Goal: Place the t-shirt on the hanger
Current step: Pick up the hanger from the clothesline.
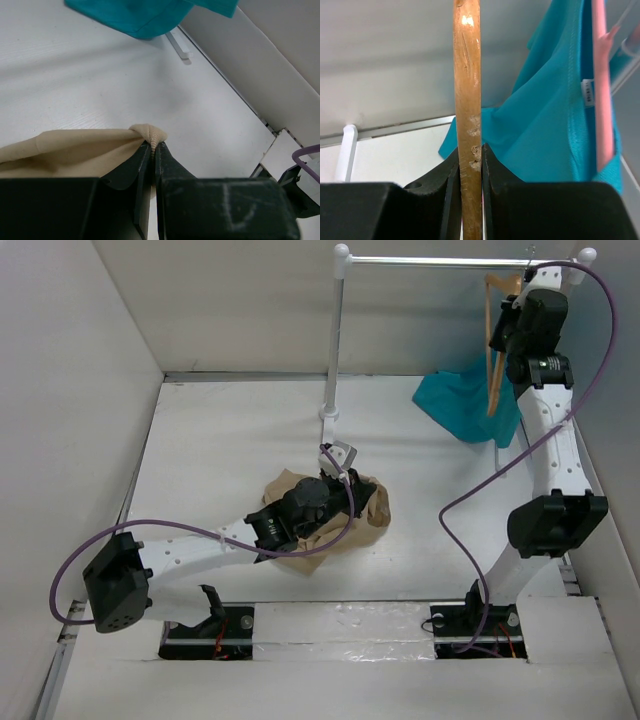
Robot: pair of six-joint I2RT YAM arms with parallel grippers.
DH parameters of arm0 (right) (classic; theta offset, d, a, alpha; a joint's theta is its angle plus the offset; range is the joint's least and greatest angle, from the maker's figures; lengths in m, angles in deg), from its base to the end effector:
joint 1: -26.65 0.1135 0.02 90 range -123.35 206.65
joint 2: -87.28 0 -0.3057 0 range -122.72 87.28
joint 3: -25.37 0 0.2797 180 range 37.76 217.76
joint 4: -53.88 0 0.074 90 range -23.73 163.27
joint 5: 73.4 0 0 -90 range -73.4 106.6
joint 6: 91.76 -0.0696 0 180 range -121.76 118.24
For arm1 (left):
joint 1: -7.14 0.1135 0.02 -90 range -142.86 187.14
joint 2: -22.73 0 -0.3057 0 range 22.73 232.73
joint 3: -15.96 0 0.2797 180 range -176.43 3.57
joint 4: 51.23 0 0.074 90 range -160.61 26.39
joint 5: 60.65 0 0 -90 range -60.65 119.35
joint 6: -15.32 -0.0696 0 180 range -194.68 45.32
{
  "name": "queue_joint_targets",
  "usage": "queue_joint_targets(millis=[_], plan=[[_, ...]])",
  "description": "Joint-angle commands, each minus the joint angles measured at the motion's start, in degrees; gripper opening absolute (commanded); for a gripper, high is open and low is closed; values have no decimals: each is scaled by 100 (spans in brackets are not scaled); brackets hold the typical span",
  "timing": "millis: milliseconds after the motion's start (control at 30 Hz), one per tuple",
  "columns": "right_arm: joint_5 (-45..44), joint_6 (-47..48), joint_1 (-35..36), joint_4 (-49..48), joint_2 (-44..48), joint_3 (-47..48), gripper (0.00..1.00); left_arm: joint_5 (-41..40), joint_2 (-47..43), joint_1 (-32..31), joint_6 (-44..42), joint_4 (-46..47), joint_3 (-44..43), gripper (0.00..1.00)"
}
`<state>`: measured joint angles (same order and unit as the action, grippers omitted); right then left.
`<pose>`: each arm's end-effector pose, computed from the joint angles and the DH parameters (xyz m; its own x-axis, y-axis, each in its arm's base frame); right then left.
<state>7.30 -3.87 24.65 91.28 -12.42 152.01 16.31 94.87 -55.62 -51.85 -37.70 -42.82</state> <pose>0.4605 -0.0273 0.5156 -0.1742 0.0424 -0.9838 0.1998 0.9798 0.0069 0.1697 -0.2953 0.3403 -0.2948 -0.2533 -0.9214 0.7037 0.5949 -0.3886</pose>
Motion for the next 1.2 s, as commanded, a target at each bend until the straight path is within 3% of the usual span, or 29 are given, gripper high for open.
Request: queue_joint_targets(millis=[0,267,667,900,1167], plan=[[-151,141,95,-594,346,18,0,38,-262,27,-15,327,34,0],[-98,44,147,-813,706,-588,0,-76,-420,27,-33,265,60,0],[33,-395,384,-1315,2199,-2451,0,-138,-438,79,-156,502,77,0],[349,-869,1166,-1201,3480,-3804,0,134,-324,711,-60,713,165,0],[1060,-1186,2387,212,5582,-5071,0,433,133,1538,11,1047,175,0]])
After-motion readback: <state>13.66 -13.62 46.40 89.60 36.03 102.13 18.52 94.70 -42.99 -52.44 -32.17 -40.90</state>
